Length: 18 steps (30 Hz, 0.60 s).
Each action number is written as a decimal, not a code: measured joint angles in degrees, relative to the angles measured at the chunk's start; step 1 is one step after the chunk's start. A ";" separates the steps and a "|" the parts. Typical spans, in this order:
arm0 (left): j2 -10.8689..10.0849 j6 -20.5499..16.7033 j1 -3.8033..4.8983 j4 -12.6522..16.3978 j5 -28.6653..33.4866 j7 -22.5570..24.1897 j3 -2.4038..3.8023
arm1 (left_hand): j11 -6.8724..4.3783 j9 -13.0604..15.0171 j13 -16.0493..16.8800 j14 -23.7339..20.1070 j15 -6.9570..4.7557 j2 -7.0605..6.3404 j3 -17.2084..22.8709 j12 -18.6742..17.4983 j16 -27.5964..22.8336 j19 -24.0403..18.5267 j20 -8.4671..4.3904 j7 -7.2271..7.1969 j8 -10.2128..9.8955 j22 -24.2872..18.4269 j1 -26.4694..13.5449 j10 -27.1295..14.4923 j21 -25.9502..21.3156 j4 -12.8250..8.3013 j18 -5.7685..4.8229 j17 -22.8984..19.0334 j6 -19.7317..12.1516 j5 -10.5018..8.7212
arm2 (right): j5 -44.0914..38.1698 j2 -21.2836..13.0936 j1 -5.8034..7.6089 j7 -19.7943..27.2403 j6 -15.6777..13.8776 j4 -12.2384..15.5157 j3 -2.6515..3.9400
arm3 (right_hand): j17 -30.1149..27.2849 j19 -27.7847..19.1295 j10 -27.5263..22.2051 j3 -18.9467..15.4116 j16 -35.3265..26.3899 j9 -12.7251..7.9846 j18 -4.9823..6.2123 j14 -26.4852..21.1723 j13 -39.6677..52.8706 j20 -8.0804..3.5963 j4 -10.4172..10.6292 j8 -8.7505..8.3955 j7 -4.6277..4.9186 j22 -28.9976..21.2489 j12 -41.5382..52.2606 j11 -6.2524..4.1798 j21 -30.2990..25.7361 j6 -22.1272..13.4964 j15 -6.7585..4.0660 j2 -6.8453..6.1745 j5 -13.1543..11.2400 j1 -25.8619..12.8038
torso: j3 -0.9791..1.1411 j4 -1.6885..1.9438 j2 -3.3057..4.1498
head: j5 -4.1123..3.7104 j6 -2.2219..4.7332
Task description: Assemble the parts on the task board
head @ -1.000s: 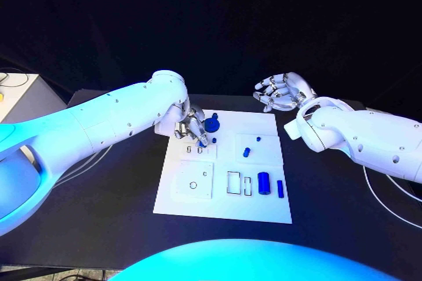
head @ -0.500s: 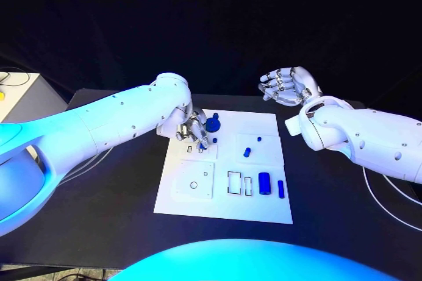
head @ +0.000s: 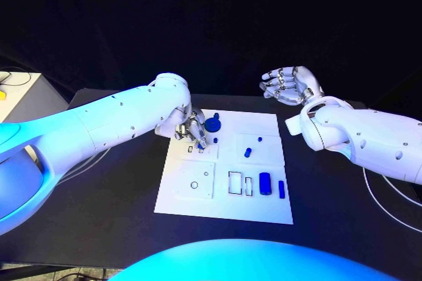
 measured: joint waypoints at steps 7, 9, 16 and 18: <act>-0.13 0.08 -0.02 0.05 -0.46 -0.04 0.00 | 0.07 0.00 0.00 0.00 0.00 0.00 -0.12 0.00 0.00 0.00 0.00 0.00 0.00 0.00 0.00 0.06 0.00 -0.12 0.00 0.00 0.00 0.00 | 0.35 -0.01 -0.02 0.23 0.01 -0.01 0.00 | -0.25 0.00 0.00 0.00 -0.31 -0.06 0.00 0.00 -0.34 0.00 0.00 0.00 0.00 -0.38 0.00 0.00 0.00 0.00 0.00 0.23 0.00 -0.23 | -0.01 0.00 -0.01 | 0.15 0.00; -0.15 0.15 -0.04 -0.02 -0.49 -0.05 0.00 | 0.07 0.00 0.00 0.00 0.00 0.00 -0.15 0.00 0.00 0.00 0.00 0.00 0.00 0.00 0.00 0.06 0.00 -0.15 0.00 0.00 0.00 0.00 | 0.43 -0.02 -0.03 0.26 0.02 -0.02 0.00 | -0.30 0.00 0.00 0.00 -0.31 -0.06 0.00 0.00 -0.42 0.00 0.00 0.00 0.00 -0.46 -0.22 0.00 0.00 0.00 0.00 0.23 0.00 -0.22 | -0.01 -0.01 -0.01 | 0.18 0.00; -0.15 0.45 -0.08 -0.15 -0.48 -0.11 -0.05 | 0.07 0.00 -0.01 0.00 0.00 0.00 -0.16 0.00 0.00 0.00 0.00 0.00 -0.02 -0.01 0.00 0.06 0.00 -0.16 0.00 0.00 0.00 0.23 | 0.58 -0.02 -0.04 0.29 0.03 -0.02 0.00 | -0.46 -0.01 0.00 -0.17 -0.31 -0.10 0.00 0.01 -0.63 0.01 -0.16 -0.28 -0.01 -0.69 -0.22 0.00 0.00 -0.01 0.00 0.23 0.00 -0.22 | 0.00 -0.02 -0.01 | 0.18 0.00; -0.14 0.56 -0.09 -0.17 -0.45 -0.12 -0.06 | 0.08 -0.01 -0.01 0.00 0.00 0.00 -0.16 0.00 0.00 0.00 0.00 0.00 -0.02 -0.01 0.00 0.06 0.00 -0.16 0.00 0.00 0.00 0.22 | 0.60 -0.02 -0.04 0.29 0.04 -0.02 0.00 | -0.57 -0.20 0.00 -0.16 -0.56 -0.10 0.00 -0.20 -0.78 0.21 -0.16 -0.28 -0.01 -0.86 -0.22 0.00 0.00 -0.01 0.21 0.23 0.00 -0.22 | 0.00 -0.03 0.00 | 0.18 0.00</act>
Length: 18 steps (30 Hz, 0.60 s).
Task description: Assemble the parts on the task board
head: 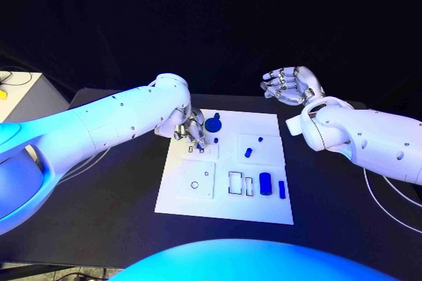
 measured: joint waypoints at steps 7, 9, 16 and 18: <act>-0.15 0.35 -0.01 0.04 0.09 -0.04 -0.02 | 0.00 -0.01 -0.01 0.00 0.00 0.00 0.00 0.00 0.00 0.00 0.00 0.00 -0.02 0.00 0.00 0.00 0.00 0.00 0.00 0.00 0.00 0.00 | 0.05 -0.02 0.00 -0.01 0.03 -0.01 0.00 | -0.08 0.00 -0.20 0.00 0.00 -0.06 0.00 0.00 -0.12 0.00 0.00 0.00 0.00 -0.13 0.00 0.20 0.00 0.00 0.00 0.00 0.24 0.00 | 0.03 0.00 -0.01 | 0.00 0.00; -0.19 0.43 -0.01 0.07 0.11 -0.05 -0.03 | 0.00 -0.01 -0.01 0.00 0.00 0.00 0.00 0.00 0.00 0.00 0.00 0.00 -0.06 0.00 0.00 0.00 0.00 0.00 0.00 0.00 0.00 0.00 | 0.06 -0.02 -0.01 -0.03 0.05 -0.01 0.00 | -0.14 0.00 -0.20 0.16 0.00 -0.06 0.00 0.00 -0.20 0.00 -0.16 0.00 0.00 -0.22 0.00 0.21 0.00 0.00 0.00 0.00 0.24 0.00 | 0.03 0.00 -0.02 | 0.00 0.00; -0.23 0.60 -0.02 0.29 0.17 -0.08 -0.04 | 0.01 -0.03 -0.01 0.00 0.00 0.00 0.00 0.00 0.00 0.00 0.00 0.00 -0.13 -0.01 0.00 -0.01 0.00 0.00 0.00 0.00 0.00 -0.01 | 0.08 -0.01 -0.02 -0.05 0.09 -0.02 0.00 | -0.14 0.00 -0.20 0.16 0.00 -0.06 0.00 0.00 -0.21 0.00 -0.16 0.00 -0.01 -0.22 0.00 0.20 0.00 0.00 0.00 0.00 0.23 0.00 | 0.03 0.00 -0.03 | 0.00 0.00; -0.23 0.63 -0.05 0.37 0.19 -0.09 -0.05 | 0.01 -0.03 -0.01 0.00 0.00 0.00 0.00 0.00 0.00 0.00 0.00 0.00 -0.14 -0.01 0.00 -0.01 0.00 0.00 0.00 0.00 0.00 -0.01 | 0.09 -0.01 -0.02 -0.05 0.10 -0.02 0.00 | -0.14 0.00 -0.20 0.16 0.00 -0.06 0.00 0.00 -0.21 0.00 -0.16 0.00 -0.01 -0.21 0.00 0.20 0.00 0.00 0.00 0.00 0.23 0.00 | 0.03 0.00 -0.02 | 0.00 0.00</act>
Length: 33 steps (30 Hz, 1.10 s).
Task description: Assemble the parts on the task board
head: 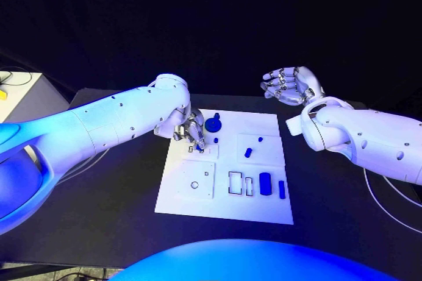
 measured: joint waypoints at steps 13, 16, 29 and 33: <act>-0.01 0.10 -0.32 0.38 0.08 -0.03 -0.02 | 0.01 0.06 -0.01 0.00 0.00 0.00 0.00 0.00 0.00 0.00 0.00 0.00 -0.04 0.00 0.00 0.00 0.00 0.00 0.00 0.00 0.00 -0.10 | 0.02 0.00 -0.05 -0.01 0.03 -0.01 0.00 | -0.12 0.00 0.00 -0.16 -0.21 0.00 0.00 0.00 -0.15 0.00 -0.15 -0.23 0.15 -0.18 -0.23 0.00 0.00 -0.16 0.00 0.00 0.23 0.00 | -0.03 0.03 0.03 | 0.00 0.00; -0.02 0.10 -0.33 0.41 0.08 -0.04 -0.02 | 0.01 0.06 -0.01 0.00 0.00 0.00 0.00 0.00 0.00 0.00 0.00 0.00 -0.04 -0.01 0.00 0.00 0.00 0.00 0.00 0.00 0.00 -0.10 | 0.03 0.01 -0.06 -0.01 0.04 -0.01 0.00 | -0.12 0.00 0.00 -0.16 -0.21 0.00 0.00 0.00 -0.15 0.00 -0.15 -0.23 0.15 -0.18 -0.22 0.00 0.00 -0.16 0.00 0.00 0.23 0.00 | -0.03 0.03 0.03 | 0.00 0.00; -0.16 0.10 -0.39 0.38 0.06 -0.05 -0.02 | 0.02 0.13 -0.02 0.00 0.00 0.25 0.00 0.00 0.00 0.00 0.00 0.00 0.17 -0.01 -0.25 -0.01 -0.01 0.00 0.00 0.00 0.00 0.23 | 0.05 -0.04 -0.09 -0.01 0.06 -0.02 0.00 | -0.19 0.01 0.00 -0.16 -0.21 -0.05 0.00 0.00 -0.25 0.00 -0.15 -0.22 0.14 -0.30 -0.22 0.00 0.00 -0.16 0.00 0.00 0.23 0.00 | -0.03 0.03 0.02 | 0.04 0.00; -0.15 0.16 -0.40 0.33 0.04 -0.06 -0.03 | 0.02 0.13 -0.02 0.00 0.00 0.24 -0.01 0.00 0.00 0.00 0.00 0.00 0.17 -0.01 -0.25 -0.01 -0.01 0.00 0.00 0.00 0.00 0.23 | 0.05 -0.05 -0.09 -0.01 0.07 -0.01 0.00 | -0.20 0.01 0.00 -0.16 -0.21 -0.05 0.00 0.00 -0.25 0.00 -0.15 -0.22 0.14 -0.30 -0.22 0.00 0.00 -0.16 0.00 0.00 0.23 0.00 | -0.02 0.03 0.02 | 0.04 0.00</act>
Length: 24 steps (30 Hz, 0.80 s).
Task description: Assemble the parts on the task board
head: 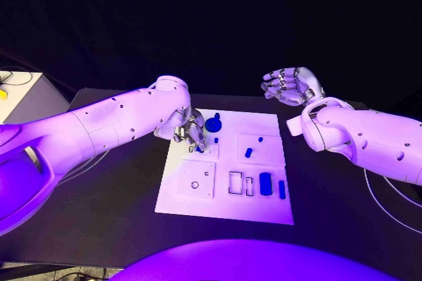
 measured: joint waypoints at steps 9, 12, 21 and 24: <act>0.58 0.80 0.00 -0.79 -0.08 -0.10 -0.12 | -0.32 0.13 0.35 0.00 0.00 0.44 -0.16 0.58 0.49 0.00 0.00 0.21 0.00 -0.02 -0.45 0.37 -0.01 -0.16 0.00 0.00 0.21 0.00 | 0.01 0.03 -0.01 0.00 0.09 0.02 0.00 | -0.06 0.00 0.00 0.00 0.00 0.00 0.00 0.00 -0.08 0.00 0.00 0.00 0.00 -0.05 0.00 0.00 0.00 0.00 0.00 0.00 0.00 0.00 | 0.02 -0.05 -0.02 | 0.13 0.00; 0.74 0.91 0.00 -1.01 -0.13 -0.17 -0.17 | -0.25 0.16 0.35 0.00 0.00 0.44 -0.16 0.58 0.49 0.00 0.00 0.20 0.00 -0.02 -0.45 0.44 -0.01 -0.16 0.00 0.00 0.21 0.00 | 0.01 0.01 -0.02 0.00 0.15 0.04 0.00 | -0.06 0.00 0.00 0.00 0.00 0.00 0.00 0.00 -0.12 0.00 0.00 0.00 0.00 -0.12 0.00 0.00 0.00 0.00 0.00 0.00 0.18 0.00 | 0.02 -0.06 -0.02 | 0.14 0.00; 0.99 0.97 0.00 -1.29 -0.19 -0.23 -0.32 | -0.43 0.16 0.51 0.00 0.00 0.82 -0.16 0.58 0.49 0.00 0.00 0.12 0.00 0.03 -0.84 0.66 -0.01 -0.16 0.00 0.00 0.30 -0.03 | 0.02 -0.04 -0.03 -0.01 0.27 0.09 0.00 | -0.21 0.00 0.00 0.16 -0.23 0.00 0.00 0.00 -0.34 0.00 -0.16 0.00 -0.01 -0.37 0.00 0.00 0.00 0.00 0.00 0.00 0.46 0.00 | 0.02 -0.03 -0.01 | 0.09 0.00; 1.02 0.98 0.01 -1.32 -0.19 -0.23 -0.36 | -0.43 0.17 0.57 0.00 0.00 0.96 -0.16 0.58 0.49 0.00 0.00 0.11 0.16 0.03 -1.00 0.66 -0.02 -0.16 0.00 0.00 0.31 -0.10 | 0.02 -0.04 -0.03 -0.02 0.30 0.09 0.00 | -0.29 0.00 0.00 0.16 -0.23 0.00 0.00 0.00 -0.41 0.00 -0.16 0.00 -0.01 -0.45 0.00 0.00 0.00 0.00 0.00 0.00 0.69 0.00 | 0.02 -0.03 -0.01 | 0.06 0.00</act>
